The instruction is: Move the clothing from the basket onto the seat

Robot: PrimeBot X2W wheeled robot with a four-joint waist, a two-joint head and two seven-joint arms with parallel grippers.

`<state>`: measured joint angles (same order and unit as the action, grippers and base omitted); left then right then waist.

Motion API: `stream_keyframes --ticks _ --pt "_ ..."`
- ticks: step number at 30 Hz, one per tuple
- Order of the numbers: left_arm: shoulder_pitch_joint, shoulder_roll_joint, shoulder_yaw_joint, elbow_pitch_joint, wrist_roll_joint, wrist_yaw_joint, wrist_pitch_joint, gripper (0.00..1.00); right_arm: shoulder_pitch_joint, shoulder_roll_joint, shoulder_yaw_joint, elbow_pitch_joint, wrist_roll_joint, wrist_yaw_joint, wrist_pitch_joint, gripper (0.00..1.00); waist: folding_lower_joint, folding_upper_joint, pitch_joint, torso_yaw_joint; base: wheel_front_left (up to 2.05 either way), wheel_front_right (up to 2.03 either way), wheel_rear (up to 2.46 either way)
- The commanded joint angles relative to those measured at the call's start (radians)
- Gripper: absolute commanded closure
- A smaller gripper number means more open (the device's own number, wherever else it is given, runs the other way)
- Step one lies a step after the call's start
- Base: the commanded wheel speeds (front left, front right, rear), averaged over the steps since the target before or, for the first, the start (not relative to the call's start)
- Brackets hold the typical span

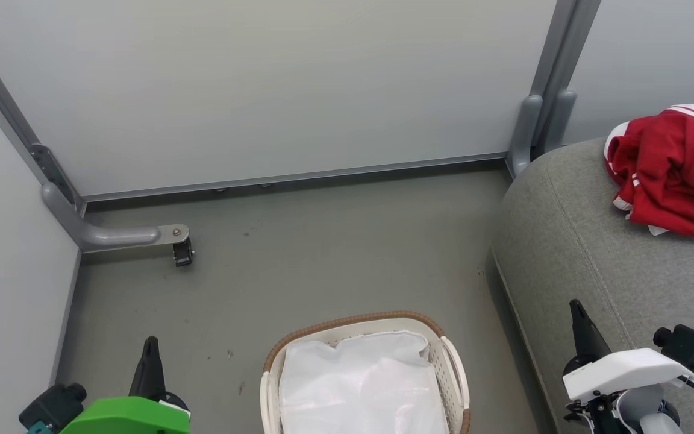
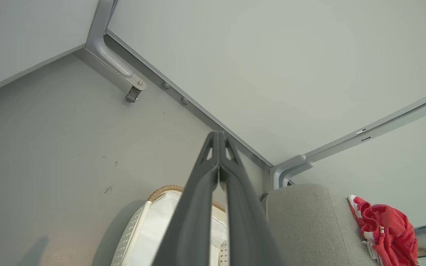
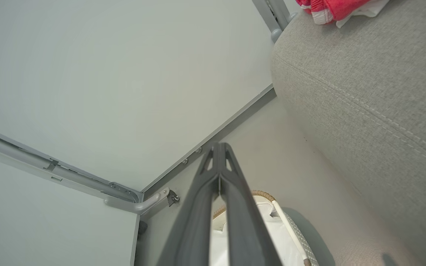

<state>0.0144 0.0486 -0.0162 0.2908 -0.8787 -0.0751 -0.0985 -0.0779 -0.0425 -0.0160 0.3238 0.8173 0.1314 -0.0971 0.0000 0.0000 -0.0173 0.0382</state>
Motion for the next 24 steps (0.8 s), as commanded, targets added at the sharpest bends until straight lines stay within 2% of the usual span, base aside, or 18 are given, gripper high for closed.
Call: stream_keyframes --ticks 1,24 --pt "-0.033 0.002 0.009 -0.017 -0.032 -0.006 0.007 1.0 -0.023 -0.006 -0.007 -0.018 0.033 0.0 0.007 1.0 0.0 0.0 0.0 -0.001 0.0 0.0 0.0" --pt "-0.068 0.002 0.052 -0.028 -0.276 -0.024 0.079 1.0 -0.029 -0.007 -0.039 -0.041 0.298 -0.001 0.079 1.0 0.0 0.0 0.006 -0.011 0.0 0.0 0.0"
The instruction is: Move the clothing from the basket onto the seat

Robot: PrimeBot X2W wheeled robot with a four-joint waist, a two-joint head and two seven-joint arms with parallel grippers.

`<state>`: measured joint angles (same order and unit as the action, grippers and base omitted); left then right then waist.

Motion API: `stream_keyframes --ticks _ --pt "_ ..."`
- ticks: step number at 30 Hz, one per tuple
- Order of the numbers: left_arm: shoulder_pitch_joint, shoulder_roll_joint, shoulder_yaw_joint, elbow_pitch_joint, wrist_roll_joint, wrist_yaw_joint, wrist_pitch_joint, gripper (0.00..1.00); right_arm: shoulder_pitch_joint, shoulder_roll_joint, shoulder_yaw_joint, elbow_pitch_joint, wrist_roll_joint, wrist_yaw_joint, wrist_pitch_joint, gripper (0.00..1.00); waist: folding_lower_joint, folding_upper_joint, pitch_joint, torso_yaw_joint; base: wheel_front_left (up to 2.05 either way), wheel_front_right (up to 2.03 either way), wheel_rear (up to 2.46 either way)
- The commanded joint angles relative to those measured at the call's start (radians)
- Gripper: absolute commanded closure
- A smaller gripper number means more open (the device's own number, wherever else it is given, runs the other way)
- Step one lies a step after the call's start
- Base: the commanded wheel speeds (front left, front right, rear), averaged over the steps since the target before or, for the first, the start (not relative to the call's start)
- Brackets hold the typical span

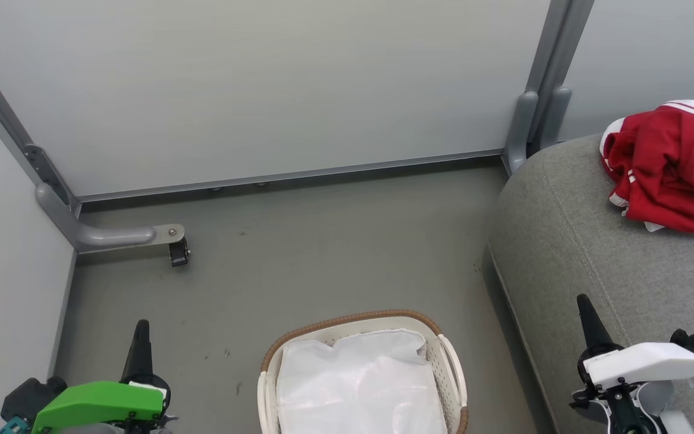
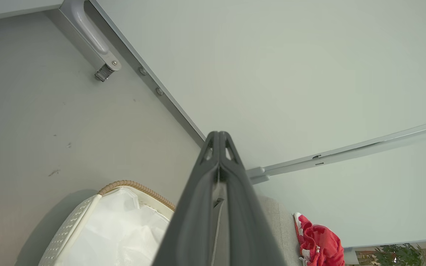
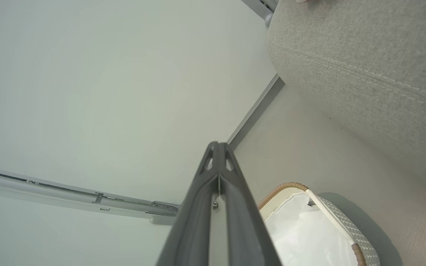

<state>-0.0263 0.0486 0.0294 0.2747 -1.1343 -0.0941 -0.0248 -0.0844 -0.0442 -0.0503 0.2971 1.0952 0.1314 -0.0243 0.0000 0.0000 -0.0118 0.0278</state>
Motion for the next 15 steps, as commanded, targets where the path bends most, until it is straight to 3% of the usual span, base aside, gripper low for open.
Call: stream_keyframes --ticks 1,15 --pt "-0.029 0.002 0.008 -0.012 -0.029 -0.006 0.008 1.0 -0.023 -0.006 -0.006 -0.016 0.029 -0.001 0.008 1.0 0.0 0.0 0.0 -0.001 0.0 0.0 0.0" --pt "-0.046 0.002 0.03 -0.018 -0.154 -0.015 0.044 1.0 -0.024 -0.007 -0.023 -0.027 0.164 -0.001 0.045 1.0 0.0 0.0 0.004 -0.007 0.0 0.0 0.0"
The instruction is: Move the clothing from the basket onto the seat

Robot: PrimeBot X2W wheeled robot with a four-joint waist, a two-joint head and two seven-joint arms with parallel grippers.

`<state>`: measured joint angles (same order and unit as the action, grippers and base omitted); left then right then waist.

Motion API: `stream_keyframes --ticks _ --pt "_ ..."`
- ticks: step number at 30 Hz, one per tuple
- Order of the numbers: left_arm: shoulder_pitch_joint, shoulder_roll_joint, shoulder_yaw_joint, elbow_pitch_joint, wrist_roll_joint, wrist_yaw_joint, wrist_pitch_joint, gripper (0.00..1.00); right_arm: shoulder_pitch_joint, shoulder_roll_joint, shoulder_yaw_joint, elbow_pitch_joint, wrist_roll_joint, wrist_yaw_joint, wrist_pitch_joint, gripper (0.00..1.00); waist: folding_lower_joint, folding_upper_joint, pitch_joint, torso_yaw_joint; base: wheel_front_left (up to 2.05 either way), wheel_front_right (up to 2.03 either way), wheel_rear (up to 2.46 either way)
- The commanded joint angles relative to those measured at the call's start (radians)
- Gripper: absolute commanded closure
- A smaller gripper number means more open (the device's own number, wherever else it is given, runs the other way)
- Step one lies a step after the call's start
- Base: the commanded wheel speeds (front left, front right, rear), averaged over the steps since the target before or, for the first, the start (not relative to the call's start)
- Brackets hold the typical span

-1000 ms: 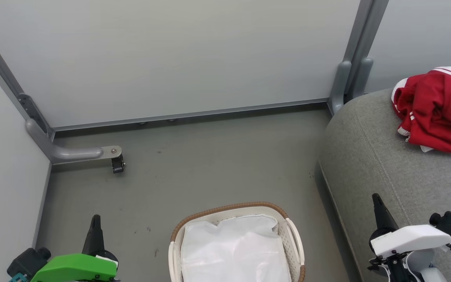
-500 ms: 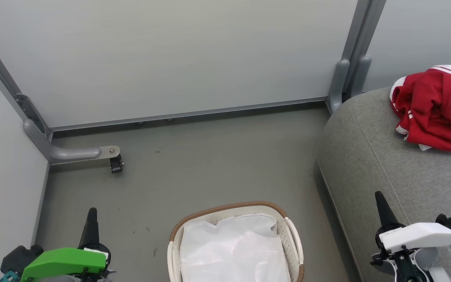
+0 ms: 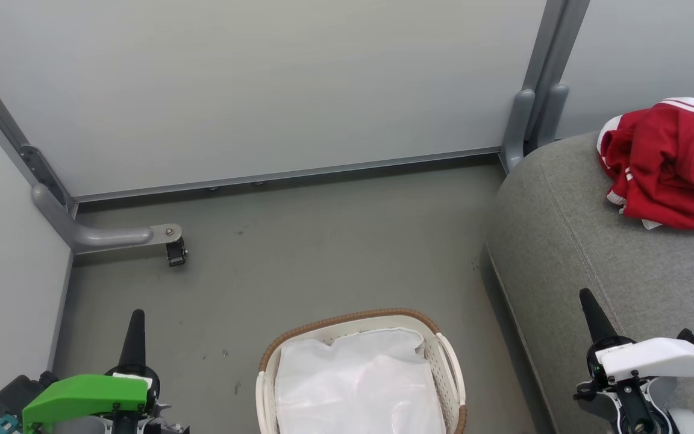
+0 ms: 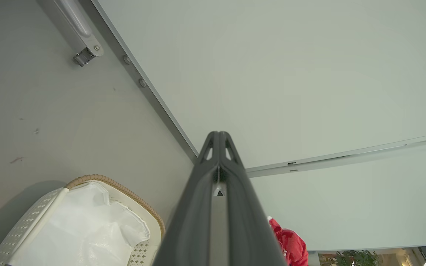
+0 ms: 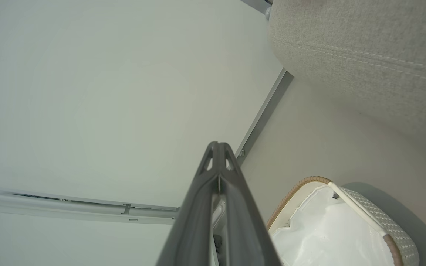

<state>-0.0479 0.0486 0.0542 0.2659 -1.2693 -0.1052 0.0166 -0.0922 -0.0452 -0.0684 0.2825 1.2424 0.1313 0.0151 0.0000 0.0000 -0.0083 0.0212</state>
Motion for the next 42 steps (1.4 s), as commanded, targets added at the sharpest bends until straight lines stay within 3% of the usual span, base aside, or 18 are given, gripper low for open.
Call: stream_keyframes --ticks 1,42 --pt "-0.026 0.002 0.006 -0.009 -0.026 -0.004 0.005 1.0 -0.016 -0.006 -0.006 -0.013 0.025 -0.001 0.008 1.0 0.0 0.0 0.0 -0.001 0.0 0.0 0.0" --pt "-0.064 0.003 0.057 -0.021 -0.31 -0.027 0.089 1.0 -0.02 -0.007 -0.043 -0.037 0.335 -0.001 0.092 1.0 0.0 0.0 0.01 -0.018 0.0 0.0 0.0"
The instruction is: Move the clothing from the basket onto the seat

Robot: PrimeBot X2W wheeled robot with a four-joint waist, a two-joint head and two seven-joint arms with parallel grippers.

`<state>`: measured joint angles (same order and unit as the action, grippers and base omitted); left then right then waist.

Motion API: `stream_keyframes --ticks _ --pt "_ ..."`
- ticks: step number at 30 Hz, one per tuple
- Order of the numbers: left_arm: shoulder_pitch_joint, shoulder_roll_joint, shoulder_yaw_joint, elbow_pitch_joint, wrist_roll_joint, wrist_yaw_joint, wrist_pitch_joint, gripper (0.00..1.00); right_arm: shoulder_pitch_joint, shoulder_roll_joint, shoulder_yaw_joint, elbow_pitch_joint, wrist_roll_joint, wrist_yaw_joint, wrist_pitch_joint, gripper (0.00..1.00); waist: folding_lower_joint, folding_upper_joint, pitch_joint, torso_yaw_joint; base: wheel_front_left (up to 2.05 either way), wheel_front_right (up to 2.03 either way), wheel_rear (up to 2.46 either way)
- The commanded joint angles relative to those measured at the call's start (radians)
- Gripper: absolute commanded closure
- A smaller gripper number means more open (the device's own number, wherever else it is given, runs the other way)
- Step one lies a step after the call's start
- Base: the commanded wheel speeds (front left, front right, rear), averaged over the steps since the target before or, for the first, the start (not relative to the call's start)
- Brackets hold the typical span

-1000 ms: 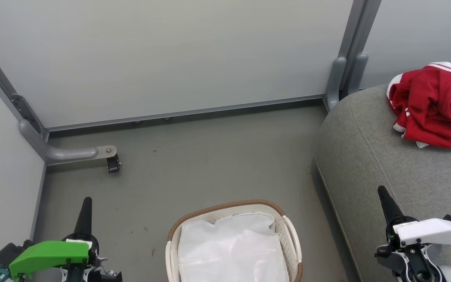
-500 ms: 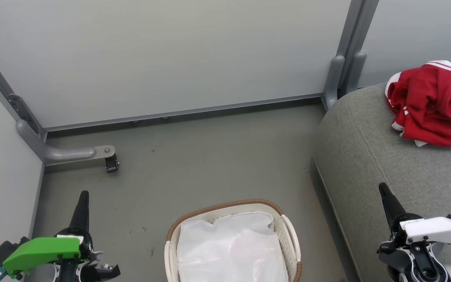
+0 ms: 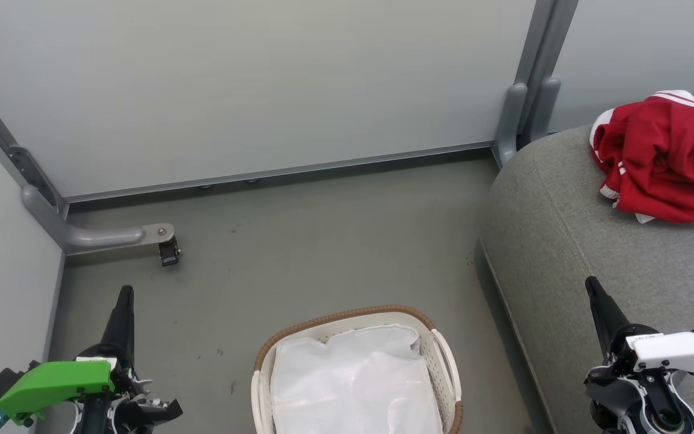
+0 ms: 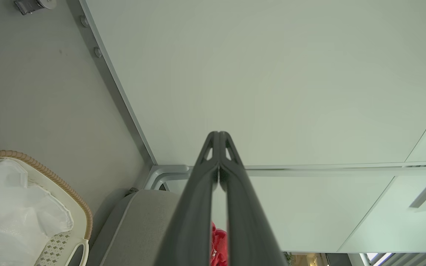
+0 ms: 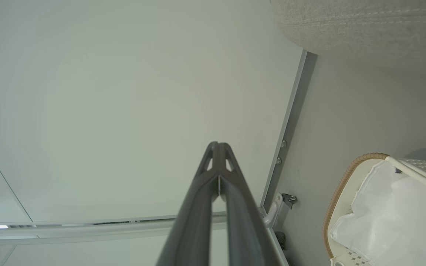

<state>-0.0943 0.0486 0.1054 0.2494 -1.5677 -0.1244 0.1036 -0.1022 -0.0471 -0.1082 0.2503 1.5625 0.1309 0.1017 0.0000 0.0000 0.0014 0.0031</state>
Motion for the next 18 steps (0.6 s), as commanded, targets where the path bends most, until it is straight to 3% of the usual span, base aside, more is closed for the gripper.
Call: stream_keyframes --ticks 1,18 --pt "-0.019 0.003 0.007 -0.005 -0.02 -0.008 0.005 1.0 -0.01 -0.005 -0.005 -0.005 0.022 0.0 0.007 1.0 0.0 0.0 0.0 -0.001 0.0 0.0 0.0" --pt "-0.02 0.003 0.011 -0.005 -0.047 -0.009 0.014 1.0 -0.01 -0.006 -0.008 -0.008 0.052 0.0 0.016 1.0 0.0 0.0 0.002 -0.003 0.0 0.0 0.0"
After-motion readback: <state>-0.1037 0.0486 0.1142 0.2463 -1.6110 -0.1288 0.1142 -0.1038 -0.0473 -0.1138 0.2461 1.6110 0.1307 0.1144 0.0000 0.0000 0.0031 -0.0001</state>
